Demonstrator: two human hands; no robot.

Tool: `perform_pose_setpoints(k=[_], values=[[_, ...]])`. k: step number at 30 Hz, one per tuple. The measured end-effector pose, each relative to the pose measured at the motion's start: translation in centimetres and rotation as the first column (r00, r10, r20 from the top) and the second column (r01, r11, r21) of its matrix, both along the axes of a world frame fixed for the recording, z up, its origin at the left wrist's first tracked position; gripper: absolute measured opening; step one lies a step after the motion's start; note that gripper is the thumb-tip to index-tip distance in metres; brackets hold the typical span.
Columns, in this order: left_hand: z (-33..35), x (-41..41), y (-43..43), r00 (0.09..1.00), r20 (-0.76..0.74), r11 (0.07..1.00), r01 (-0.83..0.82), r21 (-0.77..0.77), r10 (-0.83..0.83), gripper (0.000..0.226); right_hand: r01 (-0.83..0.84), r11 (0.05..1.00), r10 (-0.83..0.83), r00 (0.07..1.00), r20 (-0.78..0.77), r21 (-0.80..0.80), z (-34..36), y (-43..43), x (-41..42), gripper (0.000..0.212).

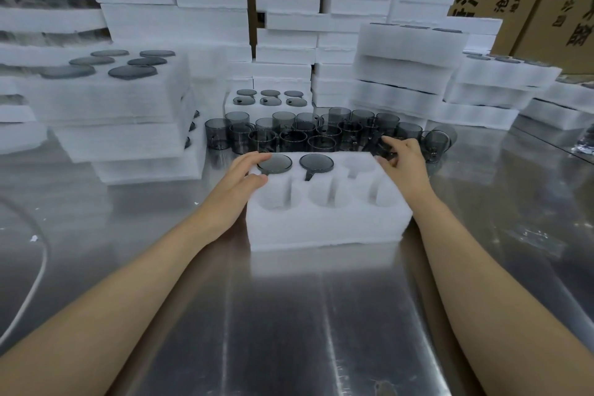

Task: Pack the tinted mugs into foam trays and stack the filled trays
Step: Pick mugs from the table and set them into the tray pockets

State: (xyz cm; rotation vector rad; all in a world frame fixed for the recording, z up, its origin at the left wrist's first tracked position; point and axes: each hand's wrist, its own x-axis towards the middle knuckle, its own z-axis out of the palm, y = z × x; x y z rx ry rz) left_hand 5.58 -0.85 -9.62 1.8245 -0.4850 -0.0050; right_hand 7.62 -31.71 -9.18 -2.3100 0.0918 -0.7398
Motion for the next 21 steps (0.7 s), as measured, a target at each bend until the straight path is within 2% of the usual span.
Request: perform_pose_setpoints(k=[4, 7, 9, 12, 15, 17, 21], values=[[-0.1, 0.0, 0.0, 1.0, -0.003, 1.0, -0.005, -0.01, 0.005, 0.037, 0.071, 0.984, -0.094, 0.987, 0.133, 0.163, 2.0, 0.3, -0.9, 0.018], [0.0, 0.1, 0.0, 1.0, -0.012, 1.0, -0.014, -0.017, 0.014, 0.036, 0.042, 0.948, -0.115, 0.969, 0.217, 0.314, 3.5, 0.7, -1.3, 0.039], [-0.1, 0.2, 0.0, 1.0, -0.014, 0.999, -0.023, -0.024, 0.023, 0.034, -0.064, 0.906, -0.043, 0.969, 0.244, 0.417, 4.1, 1.1, -1.6, 0.04], [-0.3, 0.3, 0.1, 1.0, -0.009, 0.999, -0.023, -0.023, 0.023, 0.034, -0.247, 0.823, 0.156, 0.964, 0.214, 0.512, 4.2, 2.0, -1.8, 0.026], [-0.3, 0.3, 0.1, 1.0, -0.002, 0.999, -0.03, -0.015, 0.03, 0.035, -0.362, 0.662, 0.284, 0.932, 0.227, 0.657, 4.1, 3.0, -2.3, 0.017], [-0.3, 0.4, 0.1, 0.999, 0.001, 0.999, -0.037, -0.009, 0.037, 0.035, -0.409, 0.551, 0.351, 0.904, 0.243, 0.728, 4.2, 3.3, -2.6, 0.015], [-0.4, 0.4, 0.1, 0.999, 0.01, 0.999, -0.041, 0.0, 0.041, 0.036, -0.42, 0.478, 0.405, 0.885, 0.231, 0.771, 4.5, 3.1, -3.0, 0.012]])
